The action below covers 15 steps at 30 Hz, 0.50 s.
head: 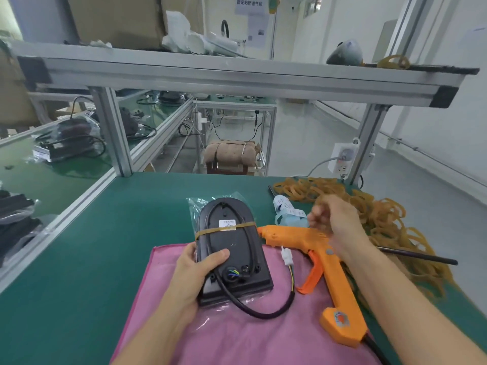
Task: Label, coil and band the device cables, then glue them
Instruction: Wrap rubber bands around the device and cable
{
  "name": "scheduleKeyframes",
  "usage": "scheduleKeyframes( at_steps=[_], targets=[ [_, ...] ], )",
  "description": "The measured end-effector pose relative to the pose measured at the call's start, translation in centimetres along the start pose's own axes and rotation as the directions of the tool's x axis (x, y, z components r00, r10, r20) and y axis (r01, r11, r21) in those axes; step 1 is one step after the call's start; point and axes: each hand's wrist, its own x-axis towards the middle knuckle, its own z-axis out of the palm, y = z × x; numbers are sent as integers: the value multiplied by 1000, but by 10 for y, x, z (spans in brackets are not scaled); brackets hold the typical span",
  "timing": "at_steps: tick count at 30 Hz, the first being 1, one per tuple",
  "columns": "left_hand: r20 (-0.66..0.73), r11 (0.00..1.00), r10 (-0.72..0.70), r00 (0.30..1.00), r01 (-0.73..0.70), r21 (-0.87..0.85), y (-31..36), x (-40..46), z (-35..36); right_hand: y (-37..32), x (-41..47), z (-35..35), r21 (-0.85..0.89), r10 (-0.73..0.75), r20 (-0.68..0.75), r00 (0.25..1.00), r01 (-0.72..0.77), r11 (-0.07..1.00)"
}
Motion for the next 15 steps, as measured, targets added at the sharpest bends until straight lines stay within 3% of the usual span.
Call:
scheduleKeyframes(
  at_steps=[3, 6, 8, 12, 15],
  targets=[
    [-28, 1000, 5, 1000, -6, -7, 1, 0, 1, 15, -35, 14, 384, 218, 317, 923, -335, 860],
    [-66, 999, -31, 997, 30, -20, 1, 1, 3, 25, -63, 16, 566, 194, 566, 802, -548, 616],
    [-90, 996, -69, 994, 64, -63, 3, 2, 3, 27, -77, 15, 605, 143, 600, 787, -563, 564],
    [-171, 979, -109, 979, 75, -192, 9, 4, 2, 30, -100, 12, 559, 165, 476, 864, -442, 702],
    [-234, 972, -102, 967, 46, -232, 16, 5, 2, 38, -114, 8, 551, 237, 440, 866, -469, 691]
  ],
)
